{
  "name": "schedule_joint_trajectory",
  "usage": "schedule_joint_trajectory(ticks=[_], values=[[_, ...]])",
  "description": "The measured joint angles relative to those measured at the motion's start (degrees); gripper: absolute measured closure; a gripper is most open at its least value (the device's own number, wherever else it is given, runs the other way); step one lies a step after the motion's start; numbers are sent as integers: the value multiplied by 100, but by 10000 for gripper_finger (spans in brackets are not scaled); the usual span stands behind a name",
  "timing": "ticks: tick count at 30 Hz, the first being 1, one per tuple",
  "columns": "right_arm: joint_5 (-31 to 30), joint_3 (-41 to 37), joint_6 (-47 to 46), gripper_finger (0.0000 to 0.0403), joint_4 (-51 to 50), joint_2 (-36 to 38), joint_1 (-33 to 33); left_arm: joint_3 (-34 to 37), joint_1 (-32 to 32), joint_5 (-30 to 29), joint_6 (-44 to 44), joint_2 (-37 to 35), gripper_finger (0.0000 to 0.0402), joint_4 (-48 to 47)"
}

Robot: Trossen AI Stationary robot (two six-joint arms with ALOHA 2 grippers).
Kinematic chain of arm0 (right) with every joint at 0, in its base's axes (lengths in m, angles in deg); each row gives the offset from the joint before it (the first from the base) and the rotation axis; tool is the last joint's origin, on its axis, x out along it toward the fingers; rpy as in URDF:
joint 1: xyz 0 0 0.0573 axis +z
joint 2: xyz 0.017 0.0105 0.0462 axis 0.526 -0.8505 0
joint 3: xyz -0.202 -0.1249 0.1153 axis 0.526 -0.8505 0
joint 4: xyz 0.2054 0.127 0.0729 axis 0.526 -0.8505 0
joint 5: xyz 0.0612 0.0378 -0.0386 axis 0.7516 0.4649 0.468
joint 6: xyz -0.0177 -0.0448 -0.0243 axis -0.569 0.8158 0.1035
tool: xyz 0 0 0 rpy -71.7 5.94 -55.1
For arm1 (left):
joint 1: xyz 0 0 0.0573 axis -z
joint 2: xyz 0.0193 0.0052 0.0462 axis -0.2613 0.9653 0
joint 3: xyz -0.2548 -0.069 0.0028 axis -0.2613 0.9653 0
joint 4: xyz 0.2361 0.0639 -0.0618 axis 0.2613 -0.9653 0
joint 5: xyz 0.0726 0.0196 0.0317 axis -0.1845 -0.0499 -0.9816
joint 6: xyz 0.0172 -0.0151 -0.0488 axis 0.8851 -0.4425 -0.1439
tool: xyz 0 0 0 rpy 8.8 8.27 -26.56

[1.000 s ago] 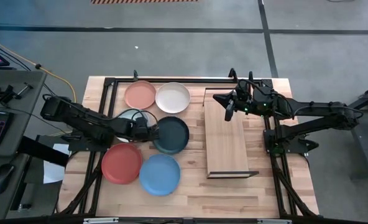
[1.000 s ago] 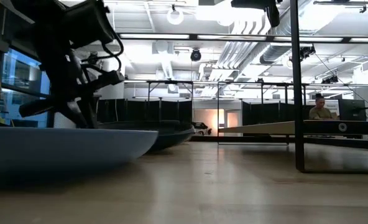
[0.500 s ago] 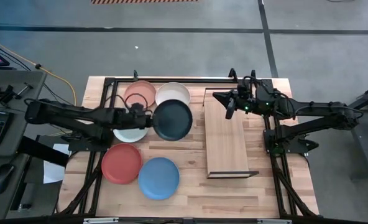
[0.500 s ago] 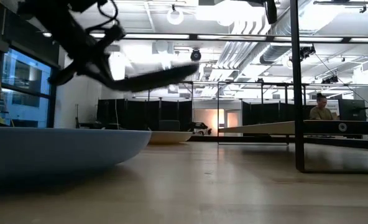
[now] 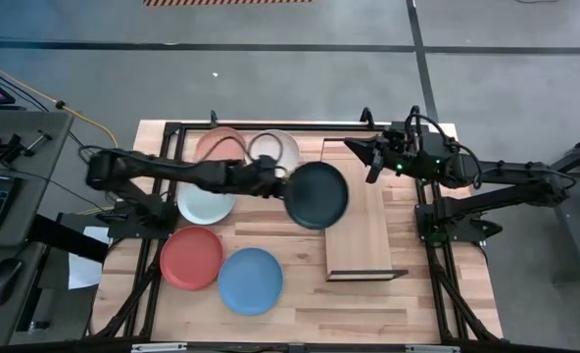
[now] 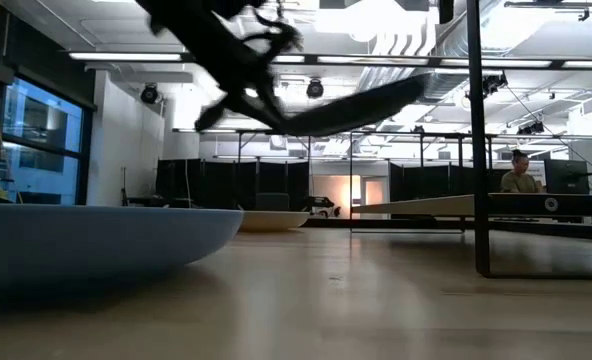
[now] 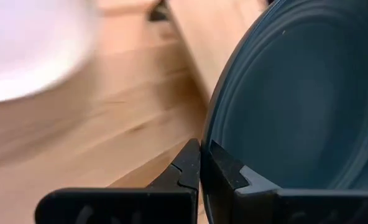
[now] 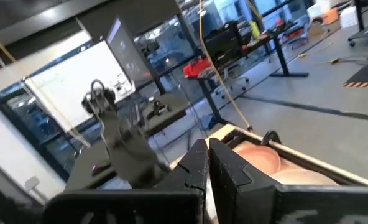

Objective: Place and stack plates onto a shelf
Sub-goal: Put the black plate on the shelf

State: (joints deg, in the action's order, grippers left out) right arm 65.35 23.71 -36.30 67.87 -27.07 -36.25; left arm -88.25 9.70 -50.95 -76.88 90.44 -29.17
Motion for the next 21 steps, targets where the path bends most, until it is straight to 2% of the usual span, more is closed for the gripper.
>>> schedule_joint_trajectory(ticks=[4,8,12,21], values=[[-288,0,-13,403,2,22,0,-310,-194,646,-217,815,401,864],[-329,0,-15,403,1,22,0,-523,-283,999,-671,1439,401,1412],[-329,0,-42,403,6,22,0,-749,-356,950,-798,1788,401,1376],[-333,0,-44,403,2,22,0,-995,-556,571,-759,2077,401,1419]])
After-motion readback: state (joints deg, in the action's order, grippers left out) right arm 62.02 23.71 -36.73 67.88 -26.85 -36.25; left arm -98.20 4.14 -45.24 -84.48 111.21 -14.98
